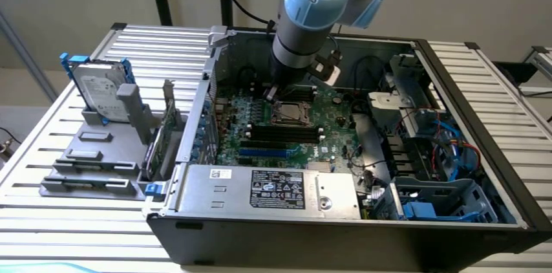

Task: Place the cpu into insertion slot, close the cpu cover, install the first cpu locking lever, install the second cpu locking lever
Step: 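Install the first cpu locking lever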

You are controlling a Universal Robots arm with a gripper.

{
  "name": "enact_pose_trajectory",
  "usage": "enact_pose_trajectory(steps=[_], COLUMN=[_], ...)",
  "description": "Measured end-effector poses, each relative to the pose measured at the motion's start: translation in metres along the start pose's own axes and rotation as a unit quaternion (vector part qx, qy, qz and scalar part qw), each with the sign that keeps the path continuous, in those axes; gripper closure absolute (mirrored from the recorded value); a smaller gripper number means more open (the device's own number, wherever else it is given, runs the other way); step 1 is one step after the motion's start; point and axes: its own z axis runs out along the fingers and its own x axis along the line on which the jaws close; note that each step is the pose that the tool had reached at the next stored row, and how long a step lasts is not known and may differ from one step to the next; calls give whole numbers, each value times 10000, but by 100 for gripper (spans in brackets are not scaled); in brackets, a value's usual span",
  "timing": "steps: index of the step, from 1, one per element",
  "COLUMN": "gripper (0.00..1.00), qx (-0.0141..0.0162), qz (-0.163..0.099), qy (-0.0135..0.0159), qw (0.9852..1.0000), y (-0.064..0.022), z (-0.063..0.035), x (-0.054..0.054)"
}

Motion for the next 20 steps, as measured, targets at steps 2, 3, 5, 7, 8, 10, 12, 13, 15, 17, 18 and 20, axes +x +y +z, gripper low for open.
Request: enact_pose_trajectory(steps=[2,3,5,7,8,10,12,13,15,17,18,20], gripper=[89,89,89,89,89,89,89,89,89,89,89,89], qx=[-2,-4,-8,-12,-15,-21,-27,-29,-32,-35,-36,-39], qz=[3,3,6,7,7,9,10,11,12,12,12,13], qy=[-2,-5,-12,-19,-24,-35,-46,-50,-56,-61,-64,-70], qw=[10000,10000,10000,10000,10000,10000,10000,10000,10000,10000,10000,10000], y=[-5,-6,-8,-8,-8,-3,7,14,27,44,52,72], z=[7,9,15,22,25,31,36,39,44,49,50,53], x=[11,13,17,20,22,27,34,38,48,59,65,77])
